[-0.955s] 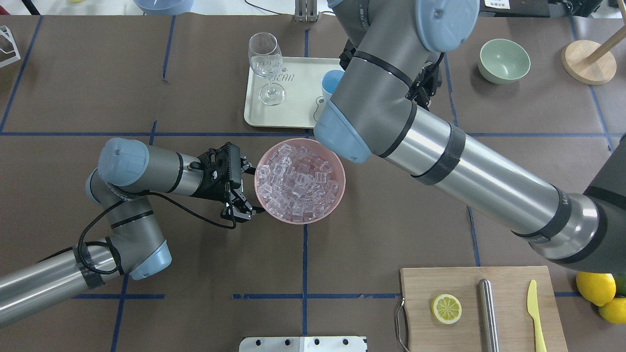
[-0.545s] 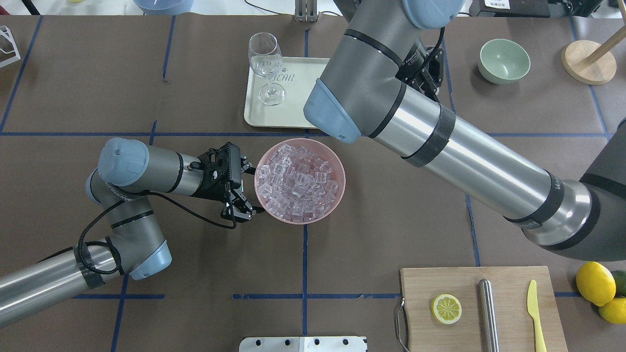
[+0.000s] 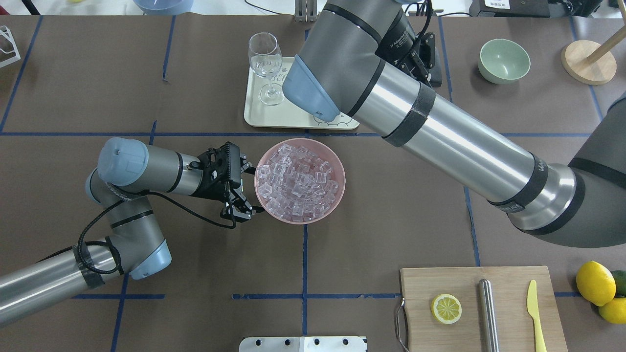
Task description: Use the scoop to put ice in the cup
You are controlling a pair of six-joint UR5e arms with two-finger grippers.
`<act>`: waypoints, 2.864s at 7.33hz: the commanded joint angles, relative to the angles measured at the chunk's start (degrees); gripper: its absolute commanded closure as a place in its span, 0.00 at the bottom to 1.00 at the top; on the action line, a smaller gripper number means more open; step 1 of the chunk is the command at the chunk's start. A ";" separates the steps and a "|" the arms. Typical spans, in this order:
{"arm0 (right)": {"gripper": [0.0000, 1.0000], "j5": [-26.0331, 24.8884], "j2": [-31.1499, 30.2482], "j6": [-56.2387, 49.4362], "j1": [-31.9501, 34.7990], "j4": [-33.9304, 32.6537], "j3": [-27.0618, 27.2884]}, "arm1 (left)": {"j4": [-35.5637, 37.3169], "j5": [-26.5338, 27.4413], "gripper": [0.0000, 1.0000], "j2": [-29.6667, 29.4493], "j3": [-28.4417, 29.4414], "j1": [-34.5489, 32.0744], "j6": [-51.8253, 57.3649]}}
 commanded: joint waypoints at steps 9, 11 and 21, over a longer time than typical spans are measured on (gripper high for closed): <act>1.00 3.95 -1.79 -0.44 2.77 0.47 3.80 | -0.97 0.00 0.00 0.09 0.00 -0.46 0.00; 1.00 9.50 -10.20 2.70 7.16 1.34 15.27 | -2.20 0.00 0.00 0.44 0.00 -0.72 0.09; 1.00 26.38 -48.47 29.10 8.68 10.47 44.16 | -2.47 0.00 0.00 0.71 -0.09 -0.46 0.26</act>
